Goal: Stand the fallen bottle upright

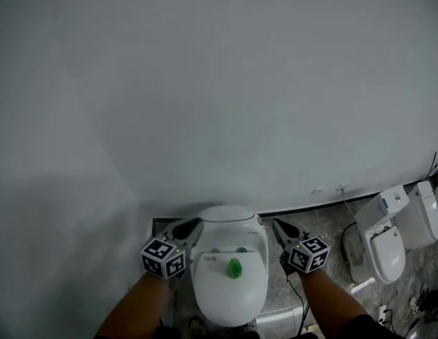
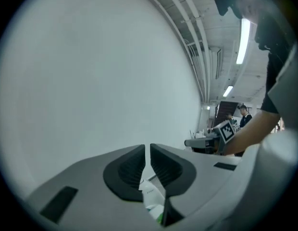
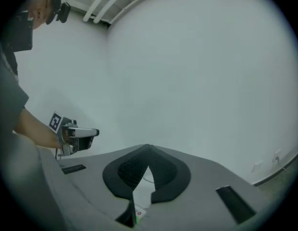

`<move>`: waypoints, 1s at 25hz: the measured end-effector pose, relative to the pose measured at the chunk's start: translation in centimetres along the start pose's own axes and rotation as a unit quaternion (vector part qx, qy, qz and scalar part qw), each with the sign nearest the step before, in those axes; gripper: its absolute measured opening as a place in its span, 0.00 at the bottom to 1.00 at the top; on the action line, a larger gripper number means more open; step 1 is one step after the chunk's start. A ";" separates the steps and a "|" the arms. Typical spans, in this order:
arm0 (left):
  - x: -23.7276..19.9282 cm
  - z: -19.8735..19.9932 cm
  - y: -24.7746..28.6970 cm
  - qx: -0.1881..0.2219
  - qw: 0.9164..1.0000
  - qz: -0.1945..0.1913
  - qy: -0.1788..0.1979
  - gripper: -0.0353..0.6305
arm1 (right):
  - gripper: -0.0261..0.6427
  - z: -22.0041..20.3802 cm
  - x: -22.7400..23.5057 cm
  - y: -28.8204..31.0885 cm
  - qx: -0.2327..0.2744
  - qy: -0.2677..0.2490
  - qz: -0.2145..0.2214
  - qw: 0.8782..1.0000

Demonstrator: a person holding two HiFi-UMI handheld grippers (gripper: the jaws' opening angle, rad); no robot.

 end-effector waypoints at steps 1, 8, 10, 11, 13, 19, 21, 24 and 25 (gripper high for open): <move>-0.3 1.3 0.1 0.013 1.000 0.011 -0.005 0.10 | 0.05 0.5 0.0 0.5 -0.007 -0.005 0.000 1.000; -1.3 7.2 -1.9 0.070 0.996 0.050 -0.020 0.06 | 0.05 4.1 -2.1 2.6 -0.019 -0.014 0.002 1.000; -0.9 8.1 -1.8 0.078 0.996 0.044 -0.020 0.06 | 0.05 5.0 -1.9 2.8 -0.021 -0.022 0.002 1.000; -0.5 8.7 -1.7 0.082 0.996 0.041 -0.020 0.06 | 0.05 5.6 -1.9 2.7 -0.022 -0.028 0.005 0.999; 0.3 10.4 -1.8 0.092 0.995 0.036 -0.014 0.06 | 0.05 7.3 -2.4 2.6 -0.018 -0.037 0.011 0.999; -0.9 13.5 -2.9 0.105 0.994 0.030 0.011 0.06 | 0.05 11.0 -4.4 4.4 0.005 -0.051 0.010 0.999; -2.0 13.5 -2.0 0.099 0.995 0.025 0.018 0.06 | 0.05 11.4 -4.2 5.8 0.010 -0.052 0.013 0.999; -1.9 13.7 -1.2 0.095 0.995 0.023 0.016 0.06 | 0.06 12.1 -4.1 6.0 0.009 -0.048 0.018 0.999; -1.5 14.0 -1.2 0.095 0.995 0.024 0.013 0.06 | 0.06 12.5 -4.1 5.7 0.007 -0.048 0.019 0.999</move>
Point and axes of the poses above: the fingertips, and each gripper's own axes: y forward along the fingers, x to its right, z out of its top, the point moved 2 cm from there along -y, backward along the fingers, and after that the axes turned 8 degrees about x, right-handed, at the moved point
